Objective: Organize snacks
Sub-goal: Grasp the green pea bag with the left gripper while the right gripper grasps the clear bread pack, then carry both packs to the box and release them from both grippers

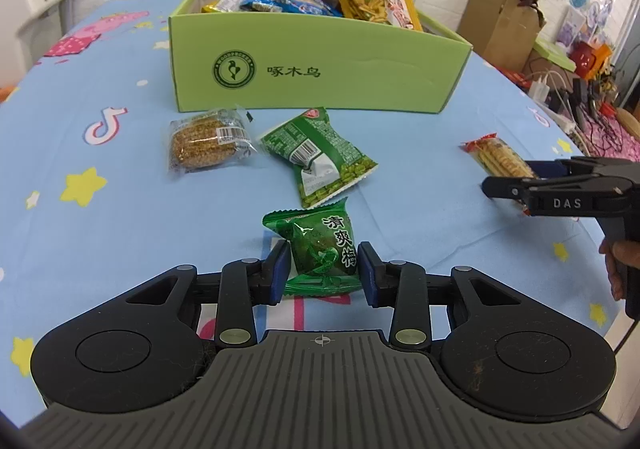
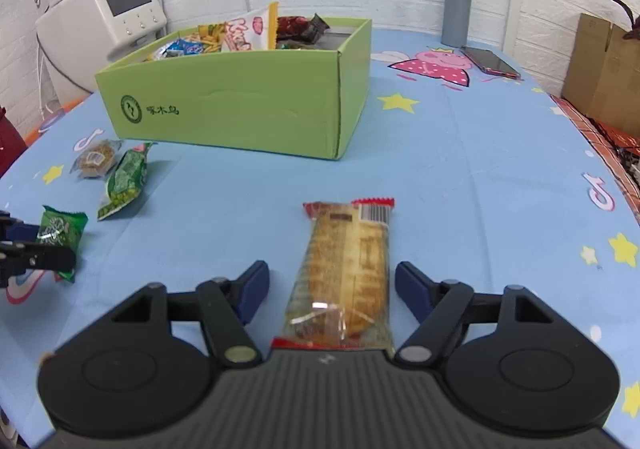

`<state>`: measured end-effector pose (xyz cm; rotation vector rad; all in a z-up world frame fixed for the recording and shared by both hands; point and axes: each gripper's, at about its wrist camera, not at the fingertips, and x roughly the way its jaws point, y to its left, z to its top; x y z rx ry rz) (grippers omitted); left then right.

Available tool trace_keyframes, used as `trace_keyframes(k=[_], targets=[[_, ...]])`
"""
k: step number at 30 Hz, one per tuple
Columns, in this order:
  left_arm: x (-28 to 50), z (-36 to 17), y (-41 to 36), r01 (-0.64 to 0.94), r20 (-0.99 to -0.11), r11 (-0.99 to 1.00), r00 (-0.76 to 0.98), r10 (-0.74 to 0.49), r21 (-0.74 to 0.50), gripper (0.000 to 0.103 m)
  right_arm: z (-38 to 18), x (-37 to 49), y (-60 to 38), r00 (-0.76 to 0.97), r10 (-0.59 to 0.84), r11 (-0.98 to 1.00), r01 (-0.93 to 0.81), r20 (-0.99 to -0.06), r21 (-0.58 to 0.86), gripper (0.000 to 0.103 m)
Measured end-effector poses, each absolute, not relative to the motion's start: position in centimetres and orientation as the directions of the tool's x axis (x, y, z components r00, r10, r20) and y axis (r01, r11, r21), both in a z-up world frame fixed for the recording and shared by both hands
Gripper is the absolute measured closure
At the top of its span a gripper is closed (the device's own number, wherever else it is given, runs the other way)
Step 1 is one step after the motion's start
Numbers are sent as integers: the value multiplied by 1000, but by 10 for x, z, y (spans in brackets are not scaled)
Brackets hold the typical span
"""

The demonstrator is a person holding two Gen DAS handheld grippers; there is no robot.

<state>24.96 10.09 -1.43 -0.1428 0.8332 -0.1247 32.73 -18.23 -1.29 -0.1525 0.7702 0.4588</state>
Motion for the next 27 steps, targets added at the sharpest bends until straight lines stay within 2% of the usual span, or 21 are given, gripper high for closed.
trace_keyframes(k=[2, 5, 8, 13, 20, 27], targets=[[250, -15, 102, 58, -724, 982, 668, -173, -181, 84, -13, 330, -180, 619, 348, 886, -464, -704, 31, 28], [248, -15, 106, 68, -719, 978, 669, -190, -195, 86, -9, 325, -183, 618, 353, 882, -470, -703, 30, 54], [249, -13, 110, 78, -717, 969, 659, -226, -233, 87, -6, 319, -188, 596, 383, 876, -476, -705, 74, 60], [249, 1, 115, 108, -682, 948, 671, -291, -298, 86, 6, 305, -191, 556, 490, 842, -501, -671, 200, 60], [256, 20, 117, 141, -650, 933, 683, -334, -332, 86, 34, 284, -166, 551, 567, 782, -593, -613, 190, 60], [322, 74, 132, 161, -569, 948, 767, -295, -275, 86, 79, 341, -138, 570, 634, 740, -643, -522, 196, 60]])
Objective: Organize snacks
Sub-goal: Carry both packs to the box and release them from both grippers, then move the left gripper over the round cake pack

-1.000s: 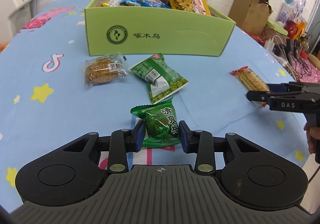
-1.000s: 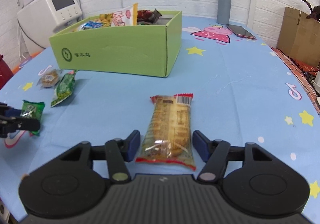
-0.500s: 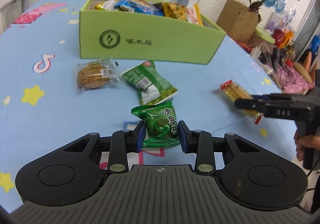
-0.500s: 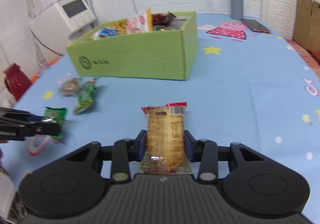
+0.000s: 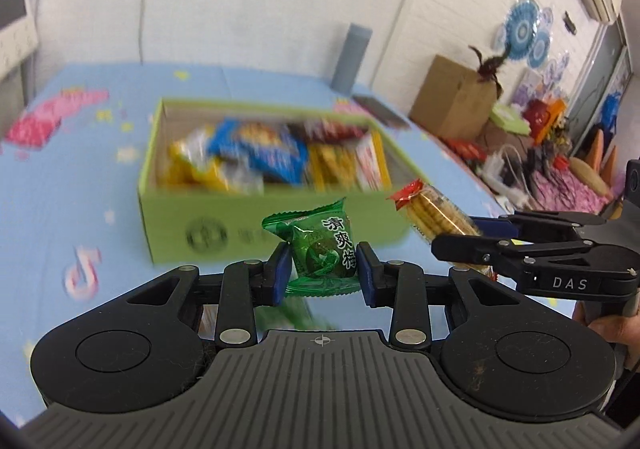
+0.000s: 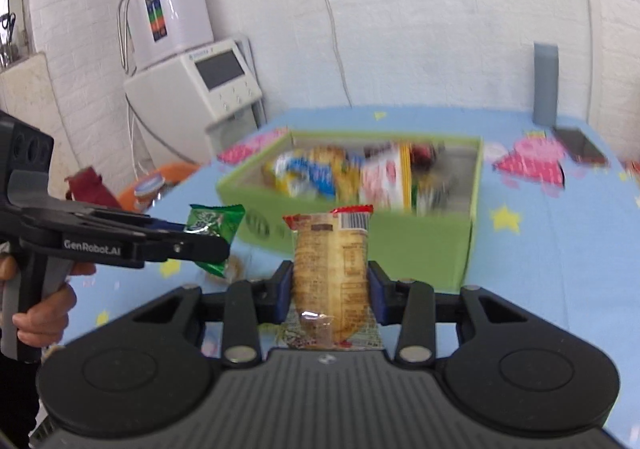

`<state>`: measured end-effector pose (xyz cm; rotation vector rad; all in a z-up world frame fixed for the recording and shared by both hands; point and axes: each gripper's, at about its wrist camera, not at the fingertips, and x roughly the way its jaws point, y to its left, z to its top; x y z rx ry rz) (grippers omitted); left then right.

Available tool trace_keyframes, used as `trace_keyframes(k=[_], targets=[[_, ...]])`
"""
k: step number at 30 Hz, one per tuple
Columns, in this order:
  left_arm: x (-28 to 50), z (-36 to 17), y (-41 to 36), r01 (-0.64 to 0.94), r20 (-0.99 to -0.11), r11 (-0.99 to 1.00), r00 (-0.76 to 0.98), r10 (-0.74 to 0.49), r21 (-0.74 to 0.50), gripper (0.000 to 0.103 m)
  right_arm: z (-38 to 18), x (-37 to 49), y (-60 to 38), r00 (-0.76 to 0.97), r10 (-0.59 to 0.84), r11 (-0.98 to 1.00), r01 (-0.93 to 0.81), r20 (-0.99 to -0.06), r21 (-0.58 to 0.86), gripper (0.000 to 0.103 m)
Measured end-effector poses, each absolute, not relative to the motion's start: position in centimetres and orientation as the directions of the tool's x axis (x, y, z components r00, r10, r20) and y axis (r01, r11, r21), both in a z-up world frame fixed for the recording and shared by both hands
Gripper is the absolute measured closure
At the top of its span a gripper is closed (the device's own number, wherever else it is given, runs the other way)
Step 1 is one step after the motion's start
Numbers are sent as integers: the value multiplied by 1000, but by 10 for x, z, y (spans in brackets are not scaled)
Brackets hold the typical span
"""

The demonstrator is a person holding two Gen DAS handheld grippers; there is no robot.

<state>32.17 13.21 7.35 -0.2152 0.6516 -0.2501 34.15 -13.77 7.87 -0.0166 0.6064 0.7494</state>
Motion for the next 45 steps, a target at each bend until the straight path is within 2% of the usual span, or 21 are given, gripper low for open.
trace_keyframes(k=[5, 7, 9, 12, 14, 15, 16, 17, 18, 19, 21, 24, 27, 37, 45], targets=[[401, 95, 148, 147, -544, 959, 798, -260, -242, 86, 98, 422, -94, 587, 639, 729, -669, -497, 147, 57], [433, 90, 152, 134, -563, 963, 789, -245, -232, 86, 91, 457, -75, 594, 609, 740, -664, -526, 109, 55], [461, 75, 155, 118, -599, 969, 768, -227, -216, 86, 77, 482, -60, 579, 590, 740, -667, -563, 89, 49], [482, 45, 156, 102, -646, 976, 735, -205, -194, 86, 56, 495, -46, 541, 591, 719, -690, -597, 86, 48], [482, 39, 161, 102, -635, 972, 742, -215, -210, 81, 52, 493, -44, 541, 597, 711, -699, -593, 78, 42], [480, 41, 164, 103, -627, 970, 747, -221, -220, 80, 53, 491, -44, 540, 600, 708, -702, -590, 77, 32], [476, 45, 165, 96, -619, 971, 755, -215, -220, 74, 56, 488, -44, 542, 604, 705, -706, -585, 74, 28], [471, 49, 166, 89, -609, 972, 766, -206, -217, 61, 60, 484, -45, 558, 598, 711, -701, -575, 59, 20], [463, 56, 166, 85, -589, 973, 783, -198, -214, 56, 66, 476, -46, 590, 584, 722, -692, -557, 24, 14], [454, 64, 165, 86, -569, 974, 799, -194, -212, 52, 73, 468, -49, 621, 575, 730, -683, -533, -8, 14], [436, 75, 165, 95, -541, 973, 817, -198, -212, 51, 89, 448, -57, 663, 572, 741, -670, -483, -43, 11], [403, 85, 164, 105, -514, 971, 833, -204, -216, 41, 108, 409, -75, 684, 596, 738, -673, -420, -49, 11], [369, 79, 165, 84, -519, 977, 837, -176, -195, 38, 109, 366, -88, 655, 633, 709, -705, -413, -31, 11], [305, 11, 162, -16, -663, 991, 744, -78, -135, 40, 13, 309, -68, 483, 610, 697, -704, -628, 136, 11], [330, 2, 164, -55, -685, 997, 728, 8, -46, 40, -3, 331, -24, 503, 548, 711, -701, -668, 56, 11]])
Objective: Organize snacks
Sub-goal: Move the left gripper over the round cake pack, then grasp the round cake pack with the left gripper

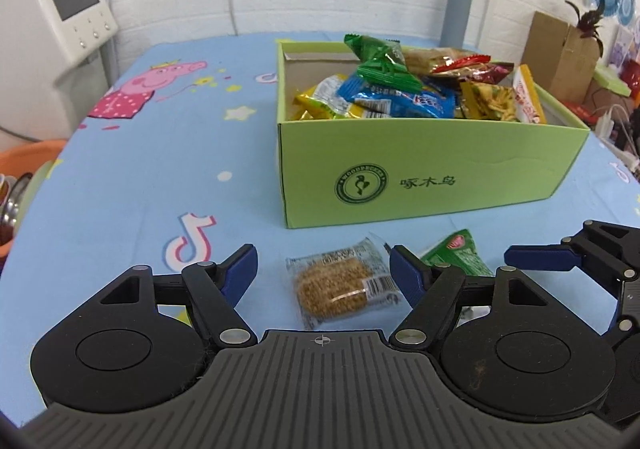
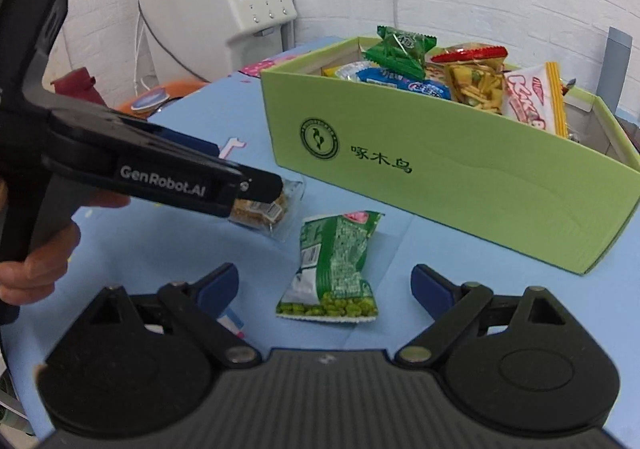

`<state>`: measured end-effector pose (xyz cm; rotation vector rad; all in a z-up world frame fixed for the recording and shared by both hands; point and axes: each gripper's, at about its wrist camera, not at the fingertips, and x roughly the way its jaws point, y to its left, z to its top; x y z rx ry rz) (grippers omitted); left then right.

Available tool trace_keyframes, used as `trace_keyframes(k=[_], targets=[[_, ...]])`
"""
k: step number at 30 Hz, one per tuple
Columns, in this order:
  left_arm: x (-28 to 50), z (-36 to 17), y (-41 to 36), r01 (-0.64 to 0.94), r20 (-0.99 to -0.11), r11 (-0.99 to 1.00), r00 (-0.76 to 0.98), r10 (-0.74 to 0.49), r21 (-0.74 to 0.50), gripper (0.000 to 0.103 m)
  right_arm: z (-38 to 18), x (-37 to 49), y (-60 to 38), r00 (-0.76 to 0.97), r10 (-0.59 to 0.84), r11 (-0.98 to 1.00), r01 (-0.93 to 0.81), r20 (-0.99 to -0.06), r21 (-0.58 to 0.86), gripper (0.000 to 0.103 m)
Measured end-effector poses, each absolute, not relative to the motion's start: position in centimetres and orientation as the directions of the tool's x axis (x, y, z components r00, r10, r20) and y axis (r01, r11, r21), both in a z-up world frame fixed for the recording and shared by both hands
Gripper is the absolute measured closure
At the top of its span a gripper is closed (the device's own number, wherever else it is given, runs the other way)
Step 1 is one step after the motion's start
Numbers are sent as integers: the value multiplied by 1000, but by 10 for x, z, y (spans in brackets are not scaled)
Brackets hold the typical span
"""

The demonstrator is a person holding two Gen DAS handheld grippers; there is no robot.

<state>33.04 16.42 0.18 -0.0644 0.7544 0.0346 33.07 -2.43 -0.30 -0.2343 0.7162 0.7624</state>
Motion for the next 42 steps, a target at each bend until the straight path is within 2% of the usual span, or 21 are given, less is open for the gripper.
trace_keyframes(k=[4, 9, 15, 17, 22, 23, 26, 28, 29, 30, 31, 32, 36, 40, 42], targets=[[342, -3, 164, -48, -700, 997, 714, -3, -54, 47, -10, 346, -16, 517, 505, 736, -677, -691, 32, 11], [347, -5, 164, -37, -704, 997, 710, -22, -68, 47, -14, 352, -17, 545, 479, 755, -655, -688, 6, 11], [345, -6, 165, -37, -703, 997, 711, -18, -63, 45, -12, 353, -34, 573, 458, 794, -608, -680, 22, 11], [339, -5, 164, -27, -692, 998, 722, -23, -62, 38, -8, 343, -37, 578, 483, 781, -623, -658, 26, 11], [343, -10, 159, -14, -707, 999, 707, -17, -39, 39, -3, 331, -28, 592, 503, 752, -659, -629, -20, 11], [342, -12, 159, -14, -709, 999, 705, -14, -33, 39, -3, 331, -25, 595, 500, 748, -663, -629, -32, 13], [342, -13, 161, -19, -709, 999, 705, -17, -43, 37, -1, 331, -22, 588, 505, 734, -678, -632, -43, 27], [343, -15, 163, -26, -713, 998, 701, -20, -54, 35, -2, 334, -21, 567, 516, 729, -684, -642, -19, 32], [344, -16, 163, -21, -714, 998, 699, -26, -56, 35, -4, 334, -20, 557, 516, 727, -686, -650, -11, 41], [345, -18, 163, -14, -719, 998, 694, -33, -59, 38, -6, 335, -20, 543, 518, 724, -690, -660, 0, 46], [346, -21, 163, -7, -726, 997, 686, -47, -72, 46, -9, 333, -21, 535, 524, 720, -694, -663, 10, 47], [344, -20, 161, 1, -719, 998, 694, -42, -57, 68, -9, 331, -23, 538, 525, 720, -694, -659, 8, 52], [335, -17, 158, 21, -731, 996, 677, -79, -89, 73, -7, 327, -37, 517, 547, 731, -678, -658, 74, 59], [312, -12, 159, 17, -734, 990, 669, -116, -141, 74, -3, 318, -53, 493, 574, 735, -662, -653, 146, 61], [298, -8, 160, 32, -727, 984, 670, -152, -176, 74, -1, 308, -59, 500, 566, 736, -664, -656, 129, 61]])
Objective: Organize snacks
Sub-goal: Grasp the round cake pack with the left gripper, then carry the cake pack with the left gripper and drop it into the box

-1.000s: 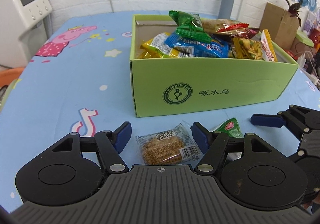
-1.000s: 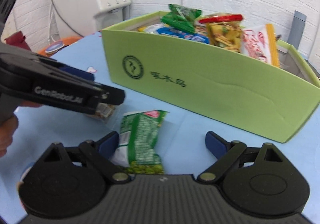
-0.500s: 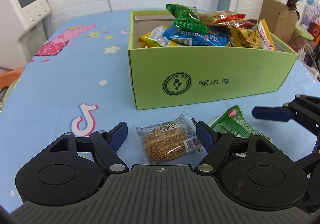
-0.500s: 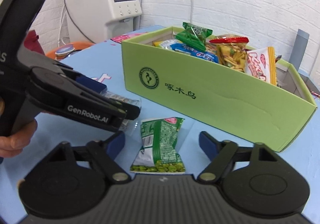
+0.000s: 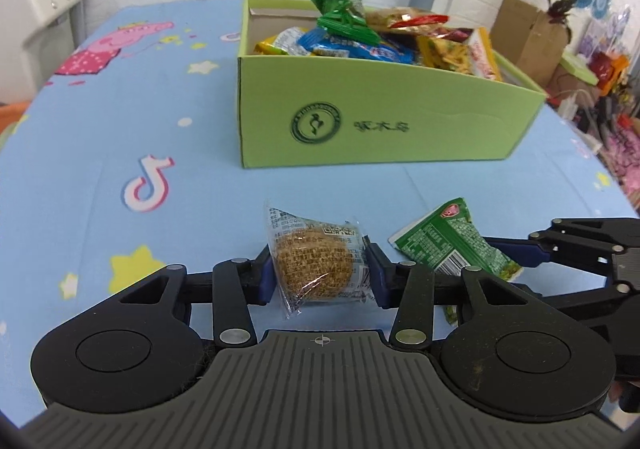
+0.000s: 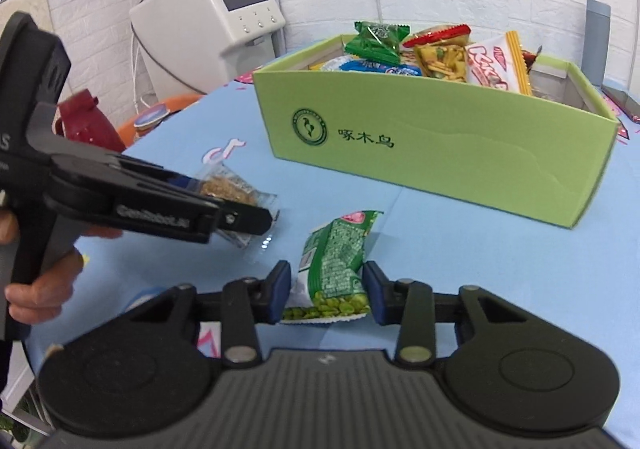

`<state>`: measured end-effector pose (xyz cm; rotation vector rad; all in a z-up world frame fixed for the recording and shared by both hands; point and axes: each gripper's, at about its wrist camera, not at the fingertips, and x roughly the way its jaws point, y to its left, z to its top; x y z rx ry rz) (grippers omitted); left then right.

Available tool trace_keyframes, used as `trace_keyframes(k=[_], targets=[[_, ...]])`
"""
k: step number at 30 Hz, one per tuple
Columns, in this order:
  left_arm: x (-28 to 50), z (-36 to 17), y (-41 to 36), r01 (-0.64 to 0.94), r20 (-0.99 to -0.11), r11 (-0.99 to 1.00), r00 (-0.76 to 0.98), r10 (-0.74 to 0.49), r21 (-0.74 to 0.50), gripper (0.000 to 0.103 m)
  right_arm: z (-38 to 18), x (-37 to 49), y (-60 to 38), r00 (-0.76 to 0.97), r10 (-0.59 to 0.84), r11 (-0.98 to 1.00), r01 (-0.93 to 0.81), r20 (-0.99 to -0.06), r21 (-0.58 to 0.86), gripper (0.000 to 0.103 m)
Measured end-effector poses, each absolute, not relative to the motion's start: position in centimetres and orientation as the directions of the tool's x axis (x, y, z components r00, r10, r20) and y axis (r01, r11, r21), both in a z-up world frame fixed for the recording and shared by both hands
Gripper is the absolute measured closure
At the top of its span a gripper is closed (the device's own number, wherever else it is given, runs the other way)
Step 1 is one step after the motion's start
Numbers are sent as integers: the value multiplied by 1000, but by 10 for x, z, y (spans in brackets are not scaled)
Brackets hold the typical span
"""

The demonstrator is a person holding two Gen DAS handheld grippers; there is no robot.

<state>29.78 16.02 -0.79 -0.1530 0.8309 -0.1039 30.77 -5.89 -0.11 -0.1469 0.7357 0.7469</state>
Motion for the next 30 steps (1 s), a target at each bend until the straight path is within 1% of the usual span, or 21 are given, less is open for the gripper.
trace_keyframes(k=[1, 3, 4, 6, 7, 9, 11, 13, 16, 18, 19, 20, 21, 22, 23, 25, 26, 30], targets=[[293, -7, 161, 39, -724, 981, 669, -166, -189, 74, -2, 303, -61, 508, 551, 741, -663, -662, 107, 60], [285, -8, 158, 49, -731, 980, 659, -178, -194, 73, -5, 295, -68, 515, 535, 747, -658, -670, 91, 54], [282, -9, 156, 57, -734, 981, 656, -175, -183, 72, -4, 292, -71, 519, 527, 751, -655, -673, 83, 47], [282, -13, 151, 55, -743, 986, 651, -153, -154, 72, -4, 287, -71, 526, 495, 752, -658, -692, 38, 9], [283, -13, 150, 54, -738, 987, 658, -148, -150, 71, -7, 286, -71, 542, 478, 757, -653, -691, 12, 10], [284, -13, 150, 46, -736, 987, 661, -145, -154, 66, -11, 288, -69, 542, 471, 757, -653, -696, 4, 9], [284, -14, 151, 41, -735, 989, 664, -135, -144, 54, -10, 291, -69, 541, 474, 766, -642, -695, 23, 10], [283, -13, 152, 32, -729, 991, 675, -116, -129, 47, -4, 293, -70, 550, 498, 769, -637, -670, 49, 10], [282, -11, 157, 35, -716, 988, 686, -131, -148, 44, 8, 291, -70, 565, 523, 762, -645, -638, 53, 10], [284, -13, 156, 36, -720, 989, 682, -129, -144, 45, 7, 292, -66, 568, 516, 759, -650, -641, 35, 12], [285, -15, 156, 39, -726, 989, 674, -133, -144, 50, 4, 294, -64, 564, 507, 758, -651, -652, 26, 17], [285, -17, 156, 43, -726, 988, 673, -139, -149, 56, 0, 296, -63, 558, 495, 761, -649, -666, 22, 34], [284, -17, 155, 49, -721, 988, 680, -138, -143, 58, -4, 298, -63, 540, 494, 762, -647, -682, 40, 44], [283, -17, 154, 54, -720, 989, 680, -138, -139, 63, -6, 299, -63, 532, 505, 759, -649, -680, 56, 48], [283, -16, 155, 56, -720, 986, 677, -151, -155, 68, -6, 298, -62, 535, 500, 759, -650, -681, 47, 50], [282, -12, 156, 53, -722, 980, 669, -176, -190, 71, -5, 297, -61, 516, 516, 747, -662, -684, 64, 54], [281, -8, 157, 61, -714, 976, 673, -194, -207, 71, -4, 298, -63, 502, 534, 742, -664, -680, 92, 59], [278, 14, 161, 91, -670, 959, 698, -253, -267, 71, 9, 298, -73, 499, 573, 741, -655, -650, 151, 59]])
